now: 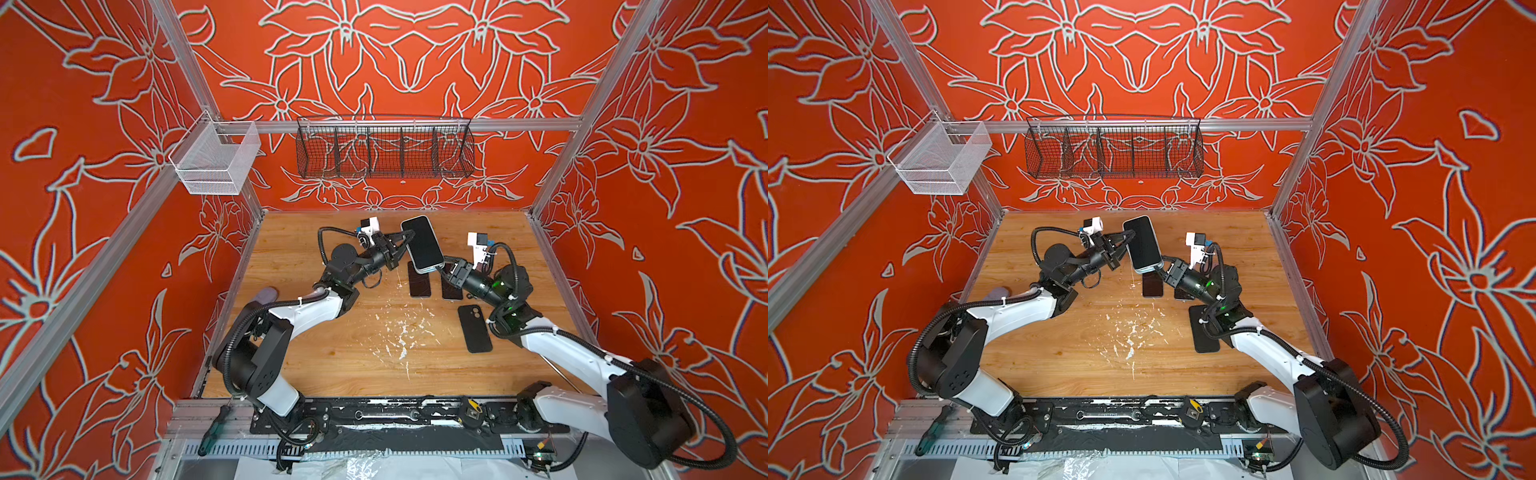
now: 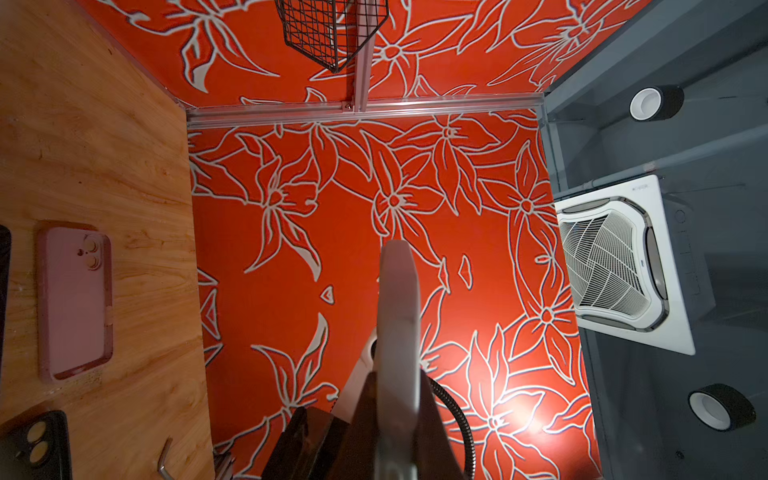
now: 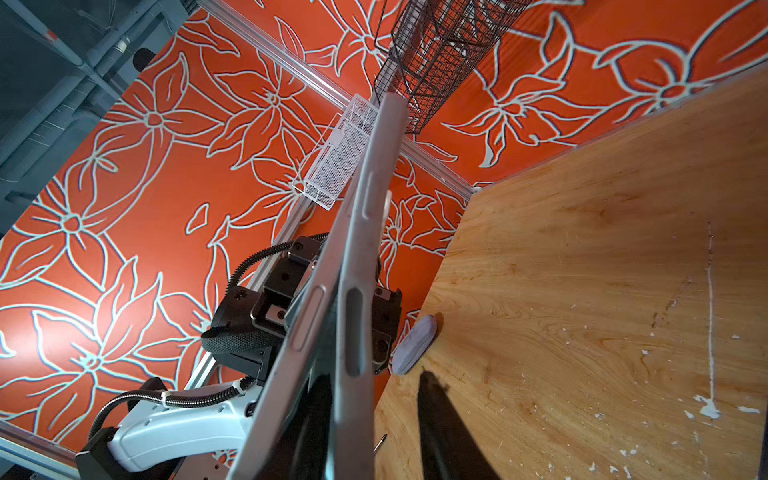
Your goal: Take the phone out of the phone case
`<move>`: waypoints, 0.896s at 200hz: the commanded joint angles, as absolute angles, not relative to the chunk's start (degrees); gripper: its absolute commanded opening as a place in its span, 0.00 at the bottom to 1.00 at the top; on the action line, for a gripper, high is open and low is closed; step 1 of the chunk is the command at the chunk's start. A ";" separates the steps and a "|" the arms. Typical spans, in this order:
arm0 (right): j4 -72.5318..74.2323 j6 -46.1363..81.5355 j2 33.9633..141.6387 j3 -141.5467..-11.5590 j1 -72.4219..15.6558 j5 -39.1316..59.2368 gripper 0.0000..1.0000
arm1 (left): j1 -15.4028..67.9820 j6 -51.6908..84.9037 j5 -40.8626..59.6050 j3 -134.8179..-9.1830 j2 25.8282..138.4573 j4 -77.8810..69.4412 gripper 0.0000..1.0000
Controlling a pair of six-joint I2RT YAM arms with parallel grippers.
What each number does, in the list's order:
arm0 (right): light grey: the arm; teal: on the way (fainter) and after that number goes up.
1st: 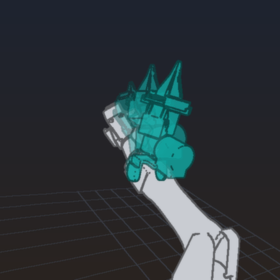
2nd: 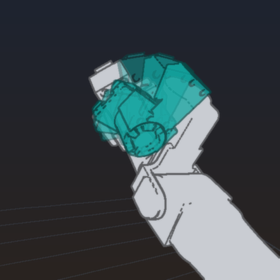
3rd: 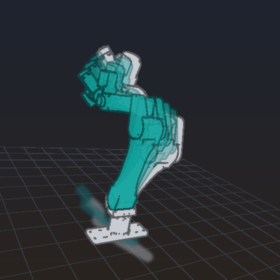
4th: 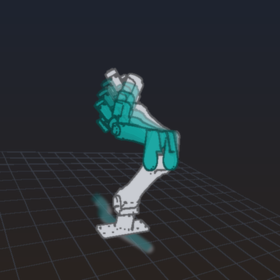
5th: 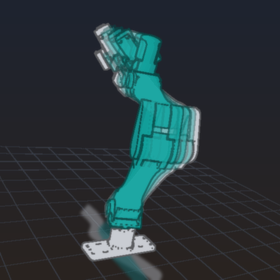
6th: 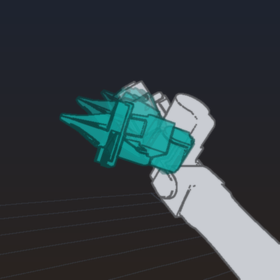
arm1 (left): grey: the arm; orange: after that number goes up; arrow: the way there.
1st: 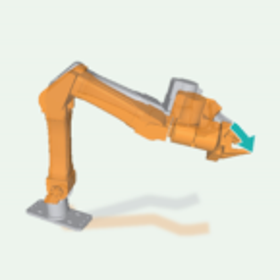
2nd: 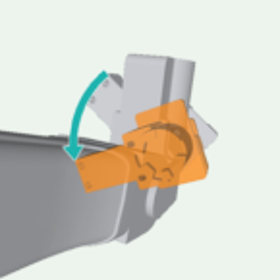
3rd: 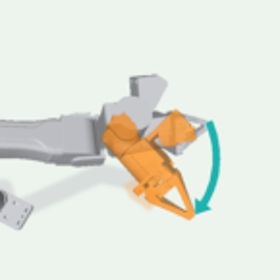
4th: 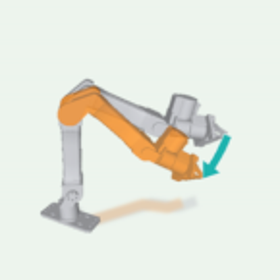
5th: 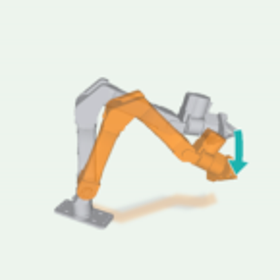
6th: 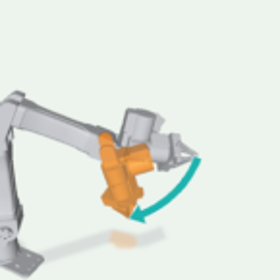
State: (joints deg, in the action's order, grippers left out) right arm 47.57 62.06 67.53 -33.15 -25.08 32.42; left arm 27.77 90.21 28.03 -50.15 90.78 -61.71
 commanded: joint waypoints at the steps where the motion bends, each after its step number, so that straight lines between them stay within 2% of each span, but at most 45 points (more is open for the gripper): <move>1: 51.50 63.50 67.59 -33.82 -24.92 32.61 0.26 | 28.56 90.46 29.30 -52.37 91.73 -65.54 0.00; 32: 51.40 63.76 66.73 -33.35 -24.96 32.44 0.17 | 28.65 89.38 29.14 -53.26 92.77 -64.42 0.00; 104: 51.64 65.55 66.68 -33.48 -24.96 32.59 0.05 | 28.74 87.97 28.65 -53.18 94.02 -62.85 0.00; 129: 52.26 65.98 67.21 -33.40 -24.96 32.18 0.04 | 28.74 87.87 28.75 -53.36 94.41 -62.75 0.05; 149: 52.21 65.76 67.66 -33.51 -24.95 32.32 0.03 | 28.74 87.51 28.84 -53.51 94.37 -63.02 0.13; 179: 52.59 66.08 68.25 -33.48 -24.95 31.75 0.02 | 28.74 86.88 28.91 -53.71 93.88 -61.72 0.20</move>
